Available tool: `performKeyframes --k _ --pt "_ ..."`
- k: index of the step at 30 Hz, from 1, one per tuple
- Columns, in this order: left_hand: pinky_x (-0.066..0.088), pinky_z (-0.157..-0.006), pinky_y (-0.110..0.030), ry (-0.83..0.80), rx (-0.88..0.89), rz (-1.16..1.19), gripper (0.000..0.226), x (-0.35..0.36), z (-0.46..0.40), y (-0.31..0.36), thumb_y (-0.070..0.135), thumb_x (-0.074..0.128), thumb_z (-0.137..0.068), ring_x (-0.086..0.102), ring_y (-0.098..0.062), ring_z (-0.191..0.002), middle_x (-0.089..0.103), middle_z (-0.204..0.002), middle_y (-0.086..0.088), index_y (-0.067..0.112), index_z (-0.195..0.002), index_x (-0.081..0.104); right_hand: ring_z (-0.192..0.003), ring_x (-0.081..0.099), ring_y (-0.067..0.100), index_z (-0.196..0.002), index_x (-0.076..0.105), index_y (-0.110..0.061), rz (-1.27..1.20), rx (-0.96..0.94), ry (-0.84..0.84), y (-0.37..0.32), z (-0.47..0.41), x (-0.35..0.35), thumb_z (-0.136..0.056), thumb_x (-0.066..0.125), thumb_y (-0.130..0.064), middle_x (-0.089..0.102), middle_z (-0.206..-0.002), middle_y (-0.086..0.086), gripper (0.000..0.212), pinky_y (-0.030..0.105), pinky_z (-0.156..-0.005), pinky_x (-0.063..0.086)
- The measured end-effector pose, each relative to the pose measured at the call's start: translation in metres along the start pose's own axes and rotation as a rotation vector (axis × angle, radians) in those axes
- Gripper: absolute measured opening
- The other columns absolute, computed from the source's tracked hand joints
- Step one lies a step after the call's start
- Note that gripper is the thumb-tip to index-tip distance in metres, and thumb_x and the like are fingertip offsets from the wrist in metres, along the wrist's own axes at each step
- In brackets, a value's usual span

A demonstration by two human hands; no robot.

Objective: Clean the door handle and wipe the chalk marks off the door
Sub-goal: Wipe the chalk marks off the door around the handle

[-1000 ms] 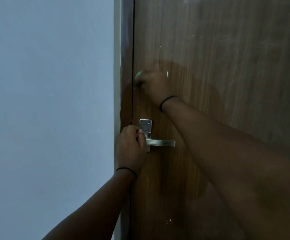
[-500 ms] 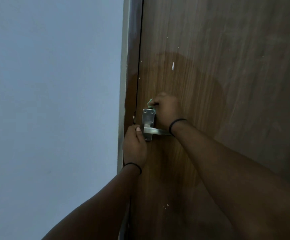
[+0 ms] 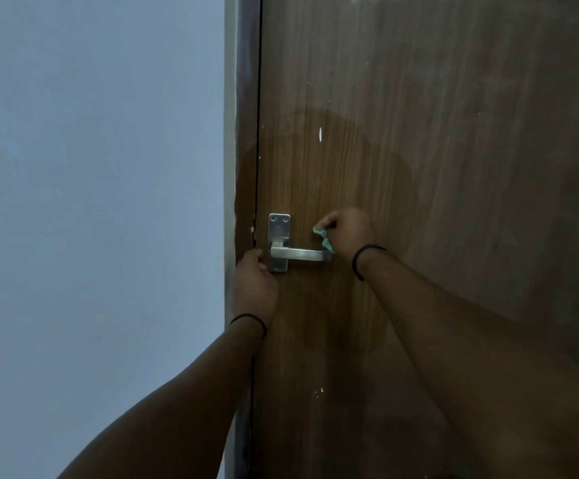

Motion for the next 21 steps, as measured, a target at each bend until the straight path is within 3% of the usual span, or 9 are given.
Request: performKeyframes --k 5,9,12,14,17,21 --pt "0.037 -0.065 -0.014 0.098 0.108 0.019 0.018 -0.011 0.013 0.022 0.016 0.048 -0.095 0.055 -0.011 -0.087 0.058 -0.098 0.005 0.016 -0.110 0.057 -0.087 0.067 0.018 -0.092 0.071 -0.006 -0.356 0.089 0.132 0.003 0.031 -0.027 -0.090 0.061 -0.002 0.070 -0.098 0.008 0.011 0.023 -0.065 0.057" --pt "0.042 -0.078 -0.016 0.067 0.232 0.063 0.026 -0.006 0.030 0.049 0.020 0.053 -0.097 0.060 -0.012 -0.101 0.065 -0.111 -0.001 0.015 -0.121 0.059 -0.077 0.063 0.010 -0.087 0.066 -0.013 -0.474 0.164 0.114 0.010 0.056 -0.033 -0.090 0.061 0.000 0.066 -0.092 0.002 0.014 0.014 -0.051 0.049" --pt "0.047 -0.084 -0.022 -0.107 0.315 0.099 0.046 0.008 0.042 0.072 0.020 0.060 -0.095 0.059 -0.009 -0.100 0.064 -0.113 -0.001 0.015 -0.139 0.049 -0.075 0.064 0.015 -0.080 0.061 -0.011 -0.722 0.222 0.081 0.016 0.073 -0.028 -0.086 0.062 0.006 0.065 -0.086 0.006 0.018 0.020 -0.057 0.054" --pt "0.052 -0.086 -0.028 -0.247 0.274 0.139 0.054 0.018 0.049 0.083 0.021 0.060 -0.094 0.060 -0.012 -0.100 0.062 -0.113 -0.002 0.017 -0.145 0.041 -0.078 0.063 0.018 -0.082 0.058 -0.011 -0.866 0.254 0.074 0.021 0.079 -0.027 -0.087 0.060 0.008 0.063 -0.087 0.007 0.020 0.026 -0.065 0.055" --pt "0.051 -0.091 -0.033 -0.293 0.303 0.136 0.042 0.034 0.054 0.094 0.018 0.062 -0.092 0.061 -0.017 -0.102 0.064 -0.114 -0.005 0.014 -0.133 0.056 -0.080 0.061 0.019 -0.097 0.059 -0.007 -1.003 0.285 0.020 0.034 0.082 -0.033 -0.093 0.047 0.009 0.063 -0.093 0.010 0.020 0.032 -0.074 0.053" --pt "0.038 -0.073 0.001 -0.233 0.309 0.140 0.028 0.053 0.062 0.101 0.011 0.066 -0.088 0.060 -0.006 -0.090 0.071 -0.107 -0.005 0.009 -0.116 0.068 -0.083 0.066 0.019 -0.097 0.066 -0.004 -0.985 0.296 -0.071 0.057 0.090 -0.048 -0.090 0.038 0.011 0.068 -0.096 0.013 0.033 0.029 -0.077 0.057"
Point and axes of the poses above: each hand's wrist, its own z-axis away from the middle knuckle, its own x-axis out of the palm, y = z × x, the point moved 1 cm from there along -z, towards the middle knuckle
